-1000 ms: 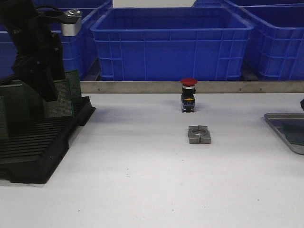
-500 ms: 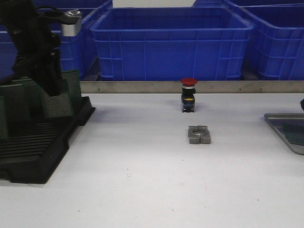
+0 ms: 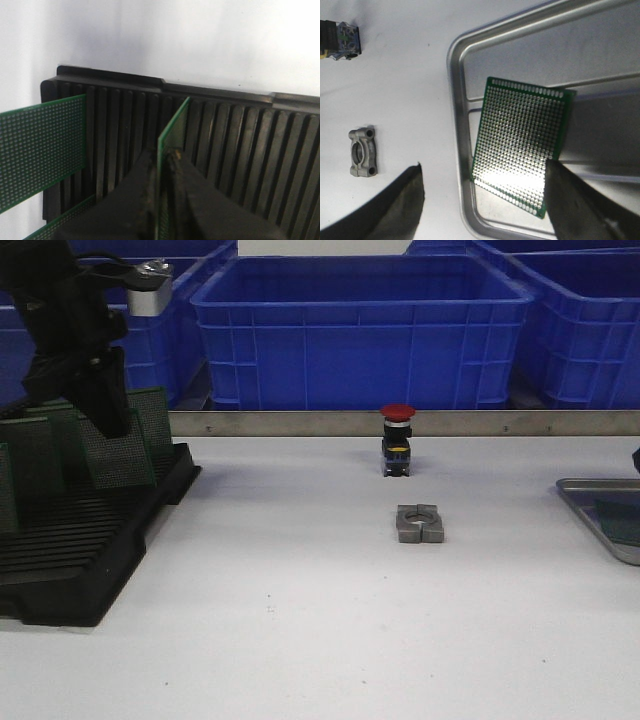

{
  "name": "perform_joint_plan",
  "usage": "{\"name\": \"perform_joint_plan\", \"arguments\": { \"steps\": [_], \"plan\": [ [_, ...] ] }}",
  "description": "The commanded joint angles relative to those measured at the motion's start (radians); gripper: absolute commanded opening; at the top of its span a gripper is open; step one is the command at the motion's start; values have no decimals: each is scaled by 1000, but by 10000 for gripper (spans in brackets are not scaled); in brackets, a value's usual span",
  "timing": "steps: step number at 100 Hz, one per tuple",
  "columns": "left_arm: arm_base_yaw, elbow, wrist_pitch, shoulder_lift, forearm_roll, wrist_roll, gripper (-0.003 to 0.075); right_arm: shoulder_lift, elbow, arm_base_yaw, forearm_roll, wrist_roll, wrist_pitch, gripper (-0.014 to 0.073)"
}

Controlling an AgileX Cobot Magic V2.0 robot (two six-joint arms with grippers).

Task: Place circuit board on tray
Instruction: 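Lift the second board out of the rack toward the right gripper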

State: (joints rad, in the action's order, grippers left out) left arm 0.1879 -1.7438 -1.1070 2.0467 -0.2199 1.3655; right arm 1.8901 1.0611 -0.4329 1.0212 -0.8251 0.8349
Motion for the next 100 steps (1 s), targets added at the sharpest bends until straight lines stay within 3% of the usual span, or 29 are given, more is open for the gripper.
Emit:
{"name": "perform_joint_plan", "arguments": {
  "steps": [1,30,64,100],
  "plan": [
    [-1,-48,39,-55,-28,-12,-18,-54,25,-5,33,-5,34,528],
    [-1,-214,-170,-55,-64,-12,-18,-54,25,-5,33,-5,34,528],
    [22,-266,-170,-129,-237,-100,-18,-54,25,-5,33,-5,34,528],
    [251,-266,-170,-199,-306,-282,-18,-54,25,-5,33,-5,34,528]
  ]
}}
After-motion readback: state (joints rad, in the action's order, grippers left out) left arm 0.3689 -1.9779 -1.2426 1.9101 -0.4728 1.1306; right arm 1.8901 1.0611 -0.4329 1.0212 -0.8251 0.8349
